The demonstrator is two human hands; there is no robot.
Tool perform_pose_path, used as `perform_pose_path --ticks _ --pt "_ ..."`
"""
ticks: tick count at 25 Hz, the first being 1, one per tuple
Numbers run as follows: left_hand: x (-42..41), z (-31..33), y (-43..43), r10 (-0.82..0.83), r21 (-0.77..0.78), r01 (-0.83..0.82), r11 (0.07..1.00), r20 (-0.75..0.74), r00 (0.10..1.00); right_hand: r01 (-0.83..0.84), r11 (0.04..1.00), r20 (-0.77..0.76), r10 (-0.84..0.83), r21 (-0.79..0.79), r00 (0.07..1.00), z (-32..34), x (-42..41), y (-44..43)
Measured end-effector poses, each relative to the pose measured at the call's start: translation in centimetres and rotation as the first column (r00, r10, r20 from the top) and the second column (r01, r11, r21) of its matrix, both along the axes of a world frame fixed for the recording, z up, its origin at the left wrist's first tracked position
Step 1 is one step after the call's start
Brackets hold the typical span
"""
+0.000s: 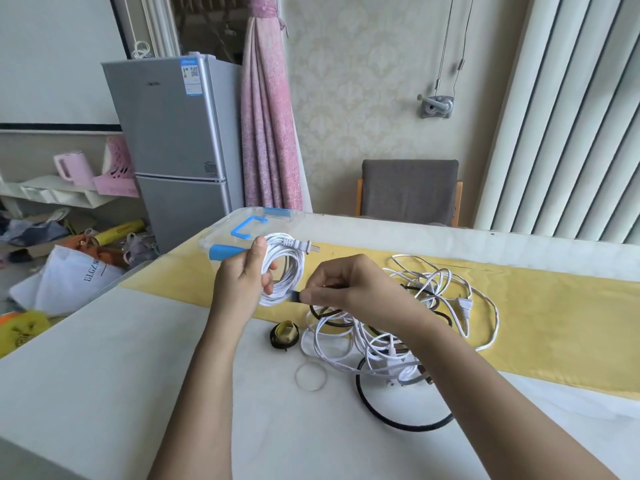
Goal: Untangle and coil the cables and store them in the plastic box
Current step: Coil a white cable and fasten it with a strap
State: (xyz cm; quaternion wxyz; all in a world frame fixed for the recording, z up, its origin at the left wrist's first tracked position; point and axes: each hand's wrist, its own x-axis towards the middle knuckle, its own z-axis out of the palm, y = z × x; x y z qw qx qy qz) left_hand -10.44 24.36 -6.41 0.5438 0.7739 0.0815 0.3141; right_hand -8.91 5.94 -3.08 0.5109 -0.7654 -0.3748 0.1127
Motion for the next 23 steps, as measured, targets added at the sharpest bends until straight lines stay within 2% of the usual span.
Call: perform_pose_path --ticks 3,8,12,16,19,21,23 --pt "0.1 0.0 -1.2 -0.068 -0.007 0.068 0.998 -0.006 0.998 -0.036 0.995 -0.105 0.046 0.097 0.993 1.0 0.0 -1.3" --pt "0.0 0.5 -2.9 -0.138 -0.034 0.139 0.990 0.020 0.990 -0.086 0.982 -0.211 0.121 0.169 0.970 1.9 0.2 -2.8" --pt "0.0 0.6 -2.9 -0.119 -0.090 0.121 0.989 0.022 0.993 -0.168 0.980 -0.250 0.189 0.104 0.950 1.8 0.2 -3.5" --pt "-0.1 0.6 -2.8 -0.125 -0.110 0.126 0.986 0.022 0.992 -0.141 0.980 -0.272 0.174 0.137 0.946 1.5 0.4 -3.4" --pt "-0.1 0.8 -3.4 -0.157 -0.121 0.159 0.980 0.029 0.987 -0.198 0.972 -0.225 0.222 0.125 0.949 1.5 0.6 -3.3" --pt "0.0 0.8 -3.6 -0.186 -0.146 0.190 0.971 0.042 0.982 -0.161 0.987 -0.128 0.160 0.004 0.979 1.4 0.5 -3.3" --pt "-0.1 0.7 -3.7 -0.207 -0.193 0.212 0.958 0.046 0.977 -0.028 0.986 0.048 0.036 -0.161 0.998 1.4 0.4 -3.4"
